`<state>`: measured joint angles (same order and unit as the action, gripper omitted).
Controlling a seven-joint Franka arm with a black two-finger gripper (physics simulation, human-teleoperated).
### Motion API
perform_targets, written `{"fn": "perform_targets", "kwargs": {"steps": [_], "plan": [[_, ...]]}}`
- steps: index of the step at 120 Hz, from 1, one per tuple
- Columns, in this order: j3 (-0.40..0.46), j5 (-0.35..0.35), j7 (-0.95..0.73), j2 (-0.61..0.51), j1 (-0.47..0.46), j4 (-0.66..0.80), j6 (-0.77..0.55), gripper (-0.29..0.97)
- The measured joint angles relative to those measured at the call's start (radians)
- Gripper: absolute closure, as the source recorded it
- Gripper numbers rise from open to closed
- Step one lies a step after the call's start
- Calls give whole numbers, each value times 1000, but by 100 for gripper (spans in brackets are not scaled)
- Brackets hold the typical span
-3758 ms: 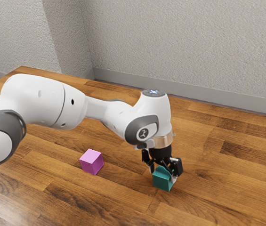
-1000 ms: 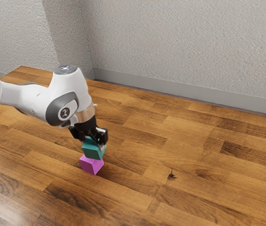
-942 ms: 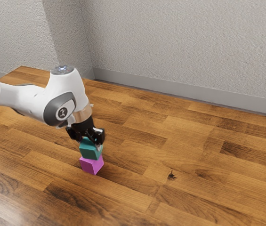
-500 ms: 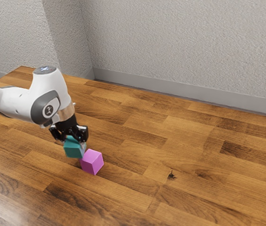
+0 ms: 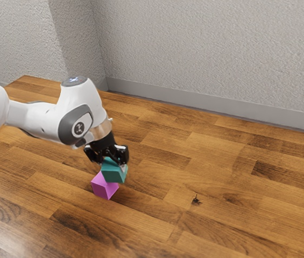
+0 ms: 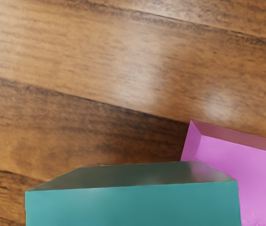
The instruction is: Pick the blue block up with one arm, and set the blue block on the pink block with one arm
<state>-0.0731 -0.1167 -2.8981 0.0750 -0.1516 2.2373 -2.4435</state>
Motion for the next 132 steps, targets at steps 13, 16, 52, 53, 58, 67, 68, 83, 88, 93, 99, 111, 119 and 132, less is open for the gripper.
{"fn": "perform_targets", "kwargs": {"steps": [13,16,52,53,58,67,68,83,88,93,99,111,119,132], "plan": [[7,-2,0,13,7,-8,-1,35],[8,-3,0,12,5,-8,-1,35],[9,-3,0,-15,-2,0,20,36],[9,-3,0,-16,-2,1,21,36],[7,-1,0,-17,-2,3,26,36],[2,3,0,-26,0,4,41,36],[2,3,0,-27,0,4,44,37],[-9,7,0,-46,-1,1,109,38],[-13,15,0,-47,-1,0,134,39],[-16,24,0,-48,0,-1,154,39],[-17,37,0,-48,2,-5,174,40],[-16,64,0,-44,8,-18,198,40],[-14,98,0,-44,9,-21,203,40],[-4,136,0,-46,14,-16,185,40]]}}
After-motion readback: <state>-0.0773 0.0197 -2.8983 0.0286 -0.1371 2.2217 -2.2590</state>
